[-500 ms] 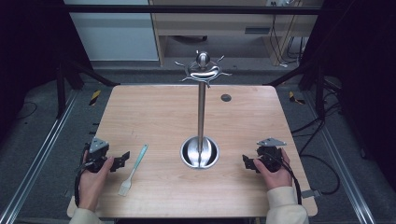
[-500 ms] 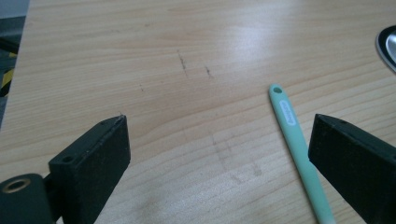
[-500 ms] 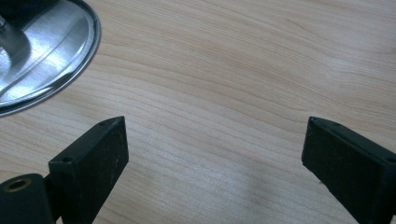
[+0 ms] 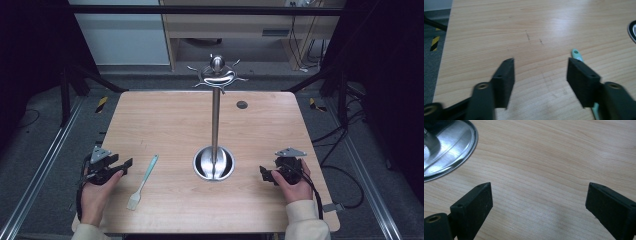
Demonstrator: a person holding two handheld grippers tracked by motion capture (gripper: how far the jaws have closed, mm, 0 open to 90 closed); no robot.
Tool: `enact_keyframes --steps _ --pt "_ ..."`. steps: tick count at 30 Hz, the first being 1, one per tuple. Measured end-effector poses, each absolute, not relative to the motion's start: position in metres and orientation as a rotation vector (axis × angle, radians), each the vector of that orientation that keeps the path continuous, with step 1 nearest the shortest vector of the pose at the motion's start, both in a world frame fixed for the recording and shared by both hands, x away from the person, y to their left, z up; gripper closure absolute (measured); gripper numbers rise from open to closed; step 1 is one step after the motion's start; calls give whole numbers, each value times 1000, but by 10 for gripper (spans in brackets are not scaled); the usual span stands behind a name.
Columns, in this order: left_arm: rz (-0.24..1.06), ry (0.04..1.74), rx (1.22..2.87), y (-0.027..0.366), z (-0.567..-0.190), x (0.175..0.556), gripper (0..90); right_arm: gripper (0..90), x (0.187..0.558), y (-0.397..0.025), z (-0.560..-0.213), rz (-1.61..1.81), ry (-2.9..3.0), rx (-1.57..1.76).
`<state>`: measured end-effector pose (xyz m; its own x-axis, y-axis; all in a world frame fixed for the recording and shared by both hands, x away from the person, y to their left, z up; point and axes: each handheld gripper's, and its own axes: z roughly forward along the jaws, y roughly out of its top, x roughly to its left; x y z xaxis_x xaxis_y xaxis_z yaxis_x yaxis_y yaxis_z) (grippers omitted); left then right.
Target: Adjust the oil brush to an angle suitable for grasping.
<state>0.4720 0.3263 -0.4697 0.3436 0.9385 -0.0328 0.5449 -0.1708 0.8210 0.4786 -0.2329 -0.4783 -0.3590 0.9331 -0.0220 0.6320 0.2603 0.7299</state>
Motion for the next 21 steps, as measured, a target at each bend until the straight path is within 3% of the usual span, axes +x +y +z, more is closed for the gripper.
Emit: enact_keyframes --steps 4,5,9,13,21 --pt "616 1266 1903 317 -471 471 634 79 479 -233 -478 883 2083 1415" --pt "606 1250 1915 314 -472 471 735 80 479 -233 -479 884 2082 1419" --pt "566 1207 1976 303 -475 472 829 80 479 -232 -479 880 2090 1416" --pt "535 1192 2038 293 -478 473 900 80 479 -233 -479 877 2090 1413" --pt "507 1221 2078 289 -485 475 900 80 479 -232 -479 877 2092 1415"
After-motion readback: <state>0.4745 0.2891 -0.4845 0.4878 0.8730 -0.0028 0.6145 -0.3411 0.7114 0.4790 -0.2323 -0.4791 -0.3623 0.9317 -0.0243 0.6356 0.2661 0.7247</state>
